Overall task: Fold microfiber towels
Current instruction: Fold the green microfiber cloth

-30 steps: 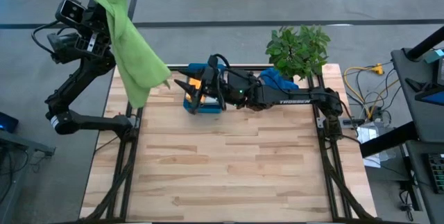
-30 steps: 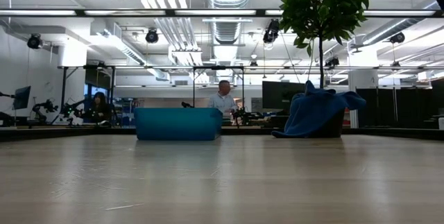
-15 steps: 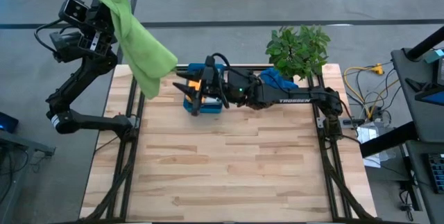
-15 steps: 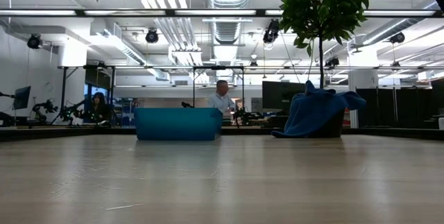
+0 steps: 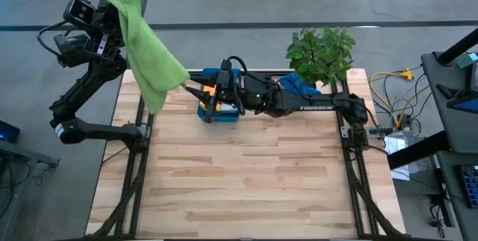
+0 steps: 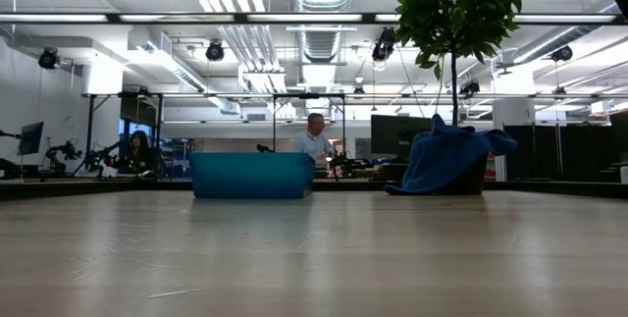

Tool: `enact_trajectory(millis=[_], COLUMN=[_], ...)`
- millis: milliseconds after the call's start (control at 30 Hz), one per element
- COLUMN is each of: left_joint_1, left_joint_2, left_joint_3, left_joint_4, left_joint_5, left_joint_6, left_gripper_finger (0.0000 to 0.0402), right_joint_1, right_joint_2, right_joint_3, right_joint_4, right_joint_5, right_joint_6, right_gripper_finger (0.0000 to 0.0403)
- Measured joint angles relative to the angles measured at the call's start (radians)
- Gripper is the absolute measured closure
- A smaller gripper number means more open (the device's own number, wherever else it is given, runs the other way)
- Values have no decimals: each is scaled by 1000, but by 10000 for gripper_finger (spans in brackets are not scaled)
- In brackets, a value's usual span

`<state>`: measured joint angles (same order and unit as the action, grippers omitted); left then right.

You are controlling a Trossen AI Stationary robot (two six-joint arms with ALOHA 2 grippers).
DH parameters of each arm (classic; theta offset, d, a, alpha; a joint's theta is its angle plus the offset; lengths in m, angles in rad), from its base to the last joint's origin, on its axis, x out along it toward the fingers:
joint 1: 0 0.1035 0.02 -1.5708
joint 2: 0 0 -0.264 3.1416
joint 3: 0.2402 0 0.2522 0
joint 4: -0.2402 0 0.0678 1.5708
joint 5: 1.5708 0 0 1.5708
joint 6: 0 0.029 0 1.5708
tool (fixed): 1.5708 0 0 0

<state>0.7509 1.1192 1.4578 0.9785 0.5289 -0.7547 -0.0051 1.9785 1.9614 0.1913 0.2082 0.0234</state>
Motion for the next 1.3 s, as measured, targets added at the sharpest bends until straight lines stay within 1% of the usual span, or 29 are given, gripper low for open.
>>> enact_trajectory(millis=[300,633,867,1000,1300], left_joint_1=[0,-3,-21,-22,-27], left_joint_2=[3,6,21,28,46], left_joint_3=[0,0,-1,-1,16], left_joint_4=[0,1,1,3,9], left_joint_5=[0,-4,-4,-4,-3], left_joint_6=[-1,-23,-24,-24,-24], left_gripper_finger=[402,402,402,402,402], right_joint_1=[0,-19,-21,-22,-22], right_joint_2=[3,3,4,4,5], right_joint_3=[0,0,0,0,0], right_joint_4=[-1,-2,-2,-1,-8], right_joint_5=[-25,-25,-26,-58,-58], right_joint_6=[3,4,27,21,21], right_gripper_finger=[250,250,250,251,253])
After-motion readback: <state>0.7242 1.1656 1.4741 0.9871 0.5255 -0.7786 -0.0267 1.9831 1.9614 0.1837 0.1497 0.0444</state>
